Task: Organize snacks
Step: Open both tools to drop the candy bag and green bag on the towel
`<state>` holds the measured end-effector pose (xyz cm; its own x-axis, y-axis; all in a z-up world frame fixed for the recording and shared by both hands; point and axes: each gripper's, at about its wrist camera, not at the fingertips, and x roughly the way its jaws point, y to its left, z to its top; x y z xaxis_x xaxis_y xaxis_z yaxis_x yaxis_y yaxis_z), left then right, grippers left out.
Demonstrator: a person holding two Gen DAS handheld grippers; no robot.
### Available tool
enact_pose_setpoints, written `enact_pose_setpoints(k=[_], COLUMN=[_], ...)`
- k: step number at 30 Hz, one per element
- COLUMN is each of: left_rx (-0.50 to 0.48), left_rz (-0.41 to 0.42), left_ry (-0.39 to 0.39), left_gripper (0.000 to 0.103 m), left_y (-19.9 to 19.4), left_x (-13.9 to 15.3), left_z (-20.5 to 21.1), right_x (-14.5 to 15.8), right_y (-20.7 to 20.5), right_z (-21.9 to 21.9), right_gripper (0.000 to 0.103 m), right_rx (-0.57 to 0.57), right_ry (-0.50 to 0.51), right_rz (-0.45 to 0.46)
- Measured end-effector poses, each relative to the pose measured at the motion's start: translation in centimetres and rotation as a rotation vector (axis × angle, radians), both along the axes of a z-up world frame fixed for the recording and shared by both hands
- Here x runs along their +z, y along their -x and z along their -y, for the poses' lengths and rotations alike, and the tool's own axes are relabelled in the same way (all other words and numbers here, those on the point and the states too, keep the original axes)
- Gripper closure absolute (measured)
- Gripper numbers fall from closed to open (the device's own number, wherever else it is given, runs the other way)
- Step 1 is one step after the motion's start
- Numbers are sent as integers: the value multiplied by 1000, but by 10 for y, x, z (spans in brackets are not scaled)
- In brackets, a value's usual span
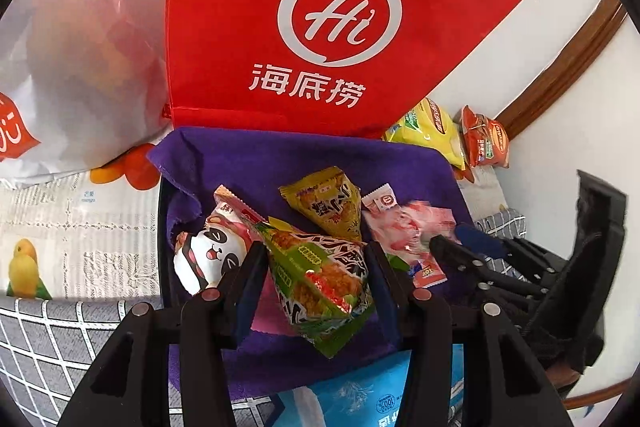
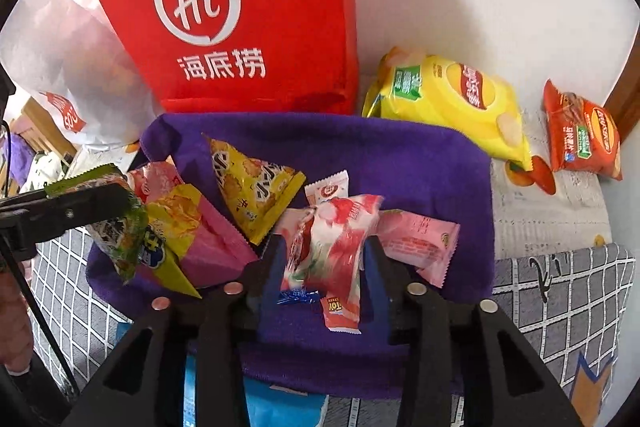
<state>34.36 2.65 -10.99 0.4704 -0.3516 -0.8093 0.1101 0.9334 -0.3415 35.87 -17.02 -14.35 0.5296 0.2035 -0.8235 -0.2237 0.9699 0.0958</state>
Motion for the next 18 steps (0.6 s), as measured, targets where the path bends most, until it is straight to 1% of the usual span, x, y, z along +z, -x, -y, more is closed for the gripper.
enact_pose_setpoints(k=[7,11,18], left_rx=[7,6,4], left_rz=[-2,-7,-12], left_ry=[14,16,14], left_gripper=[56,56,55], left_y=[-3,-4,-4], left_x=[-4,-6,-11], left_z=[4,8,9], right_x=[21,29,32], right_y=[10,12,11], right_z=[10,18,22], right_gripper=[54,53,53], right_rx=[-29,-52,-67], right_ry=[-8,-24,-32], right_rz=[60,81,83])
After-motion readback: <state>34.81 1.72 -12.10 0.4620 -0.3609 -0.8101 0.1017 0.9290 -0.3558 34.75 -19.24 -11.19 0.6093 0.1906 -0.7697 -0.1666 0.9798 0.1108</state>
